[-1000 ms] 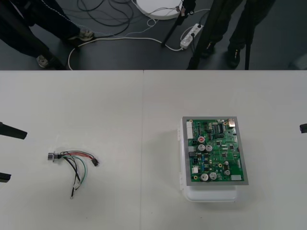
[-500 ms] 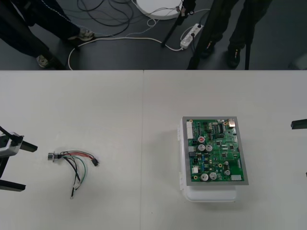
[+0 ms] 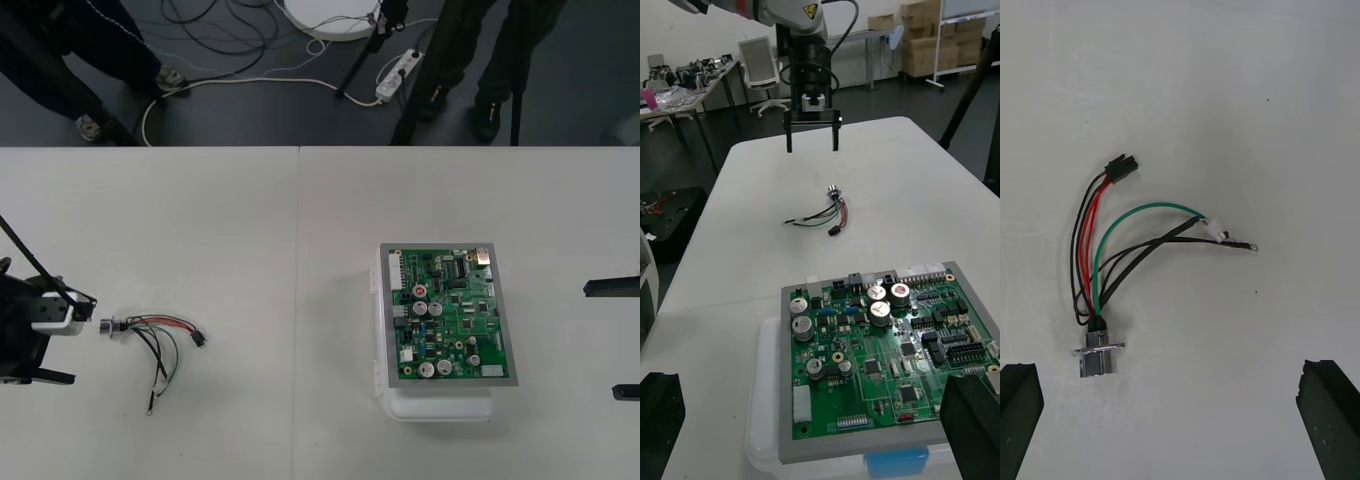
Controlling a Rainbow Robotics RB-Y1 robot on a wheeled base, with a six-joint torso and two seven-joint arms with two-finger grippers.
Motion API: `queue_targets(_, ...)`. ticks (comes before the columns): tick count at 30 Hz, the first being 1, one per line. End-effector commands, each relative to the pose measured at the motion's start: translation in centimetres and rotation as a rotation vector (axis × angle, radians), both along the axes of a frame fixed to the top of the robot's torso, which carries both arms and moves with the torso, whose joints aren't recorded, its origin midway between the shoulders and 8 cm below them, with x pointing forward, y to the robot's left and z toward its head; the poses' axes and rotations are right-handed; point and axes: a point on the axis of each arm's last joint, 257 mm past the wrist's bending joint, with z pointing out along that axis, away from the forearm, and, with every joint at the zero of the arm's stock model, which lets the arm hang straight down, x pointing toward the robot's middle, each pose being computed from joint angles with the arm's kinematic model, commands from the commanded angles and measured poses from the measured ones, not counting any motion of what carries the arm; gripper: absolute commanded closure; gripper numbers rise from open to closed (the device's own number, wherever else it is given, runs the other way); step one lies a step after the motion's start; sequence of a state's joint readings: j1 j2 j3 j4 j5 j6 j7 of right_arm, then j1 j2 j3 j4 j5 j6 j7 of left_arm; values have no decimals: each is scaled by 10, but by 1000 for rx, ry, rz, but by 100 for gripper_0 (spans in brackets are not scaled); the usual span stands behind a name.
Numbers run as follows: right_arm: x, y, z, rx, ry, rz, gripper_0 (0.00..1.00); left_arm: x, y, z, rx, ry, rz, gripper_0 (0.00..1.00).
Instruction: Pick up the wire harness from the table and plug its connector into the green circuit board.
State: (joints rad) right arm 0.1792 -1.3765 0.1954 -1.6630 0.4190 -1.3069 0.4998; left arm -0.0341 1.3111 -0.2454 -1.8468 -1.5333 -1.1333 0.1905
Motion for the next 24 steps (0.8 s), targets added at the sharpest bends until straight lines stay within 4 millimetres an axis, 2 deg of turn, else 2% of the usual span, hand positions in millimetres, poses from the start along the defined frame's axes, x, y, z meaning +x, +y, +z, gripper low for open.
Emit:
queue_targets(1,9,3,-1,14,-44,52,0,28,6,13,66,-78,36,0)
queue_targets(9,9,10,2,99,-54,70,0,43,15,2,192,-121,-23,0)
queue_targets(17,-3,19,-7,184,15,71,0,60,7,-6,273,-165,-81,0)
queue_targets(24,3,17,-8,194,-71,55,0,72,7,-15,356,-214,-127,0)
